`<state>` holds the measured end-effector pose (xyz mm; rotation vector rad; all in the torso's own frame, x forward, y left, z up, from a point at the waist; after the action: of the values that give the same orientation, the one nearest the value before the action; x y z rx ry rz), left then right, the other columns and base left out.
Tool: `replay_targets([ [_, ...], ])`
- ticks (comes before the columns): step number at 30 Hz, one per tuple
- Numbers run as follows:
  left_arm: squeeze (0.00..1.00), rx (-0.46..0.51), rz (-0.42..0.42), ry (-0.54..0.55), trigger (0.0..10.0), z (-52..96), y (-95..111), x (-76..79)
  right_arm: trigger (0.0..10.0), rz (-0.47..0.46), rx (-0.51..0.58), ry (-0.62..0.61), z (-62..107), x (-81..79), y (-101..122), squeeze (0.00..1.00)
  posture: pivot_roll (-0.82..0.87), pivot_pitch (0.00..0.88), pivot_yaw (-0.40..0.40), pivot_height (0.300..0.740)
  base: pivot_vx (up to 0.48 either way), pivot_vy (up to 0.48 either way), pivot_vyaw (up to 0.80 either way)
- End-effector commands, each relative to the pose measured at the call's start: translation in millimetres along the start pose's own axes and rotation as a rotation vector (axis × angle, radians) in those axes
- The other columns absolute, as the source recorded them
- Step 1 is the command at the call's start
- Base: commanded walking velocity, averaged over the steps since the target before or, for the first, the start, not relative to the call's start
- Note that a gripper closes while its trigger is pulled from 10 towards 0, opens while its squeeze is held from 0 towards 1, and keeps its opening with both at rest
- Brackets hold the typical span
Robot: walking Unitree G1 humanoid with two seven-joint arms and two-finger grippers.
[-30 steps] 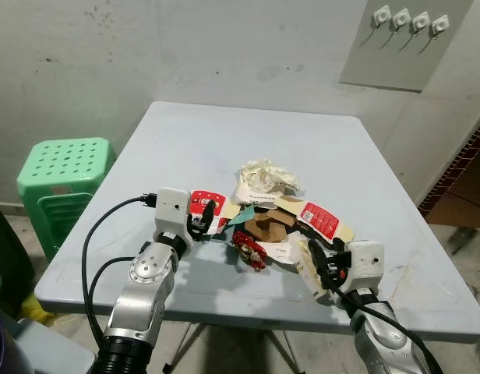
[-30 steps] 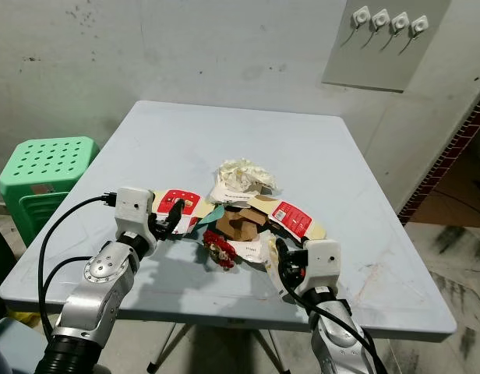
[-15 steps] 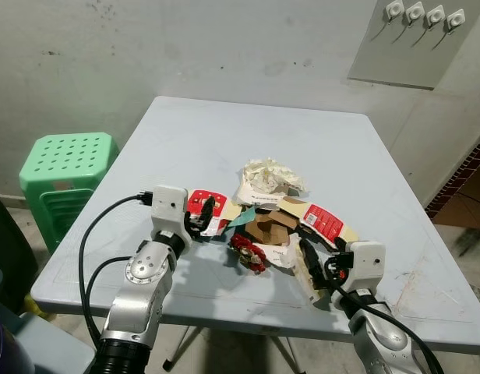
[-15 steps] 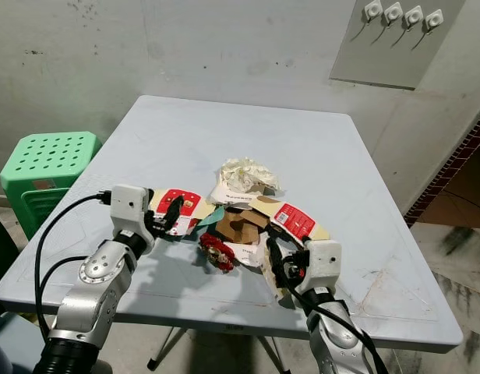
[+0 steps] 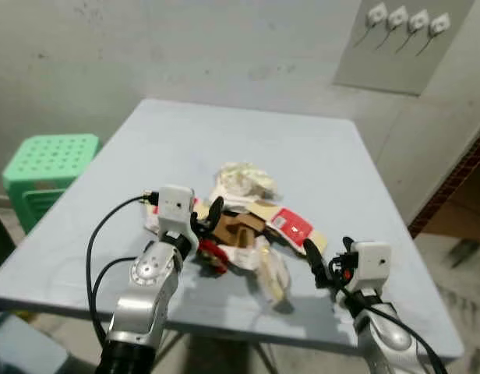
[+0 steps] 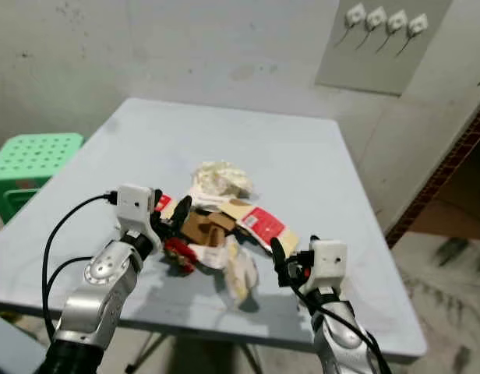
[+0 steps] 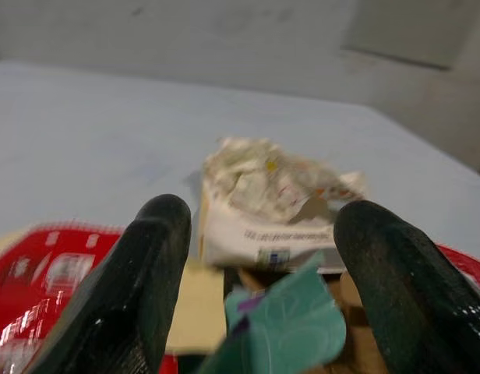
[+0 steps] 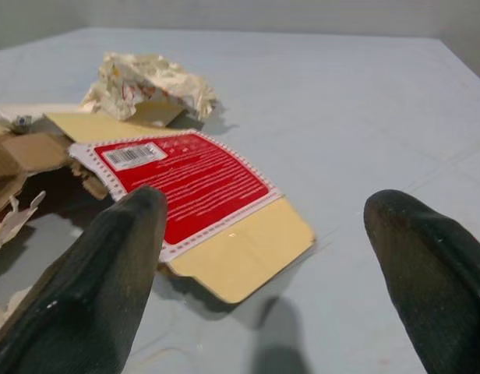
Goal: Picking trash to rubbish bin
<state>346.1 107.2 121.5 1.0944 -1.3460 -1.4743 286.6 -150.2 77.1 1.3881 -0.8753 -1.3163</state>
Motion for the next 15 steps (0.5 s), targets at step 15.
replay_targets([
  [15,0.0,0.01,0.013,0.044,10.0,-3.3,8.0,-5.4,10.0,0.044,-0.017,0.093,2.9,-2.0,4.9,0.0,-0.05,0.0,-0.062,0.74,0.0,0.0,0.0],
])
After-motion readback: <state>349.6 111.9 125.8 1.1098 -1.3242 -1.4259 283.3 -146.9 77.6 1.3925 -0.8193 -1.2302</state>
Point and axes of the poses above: a point about 5 cm out from each wrist's last joint towards the gripper, its own z axis pointing back from the gripper into the wrist, its own y axis along the axis of the wrist's last joint, x = y × z, the point moved 4 cm from there along -z, pointing out of the wrist towards the gripper, and after that the axes turned 9 degrees about -z, right-handed, at the moved point
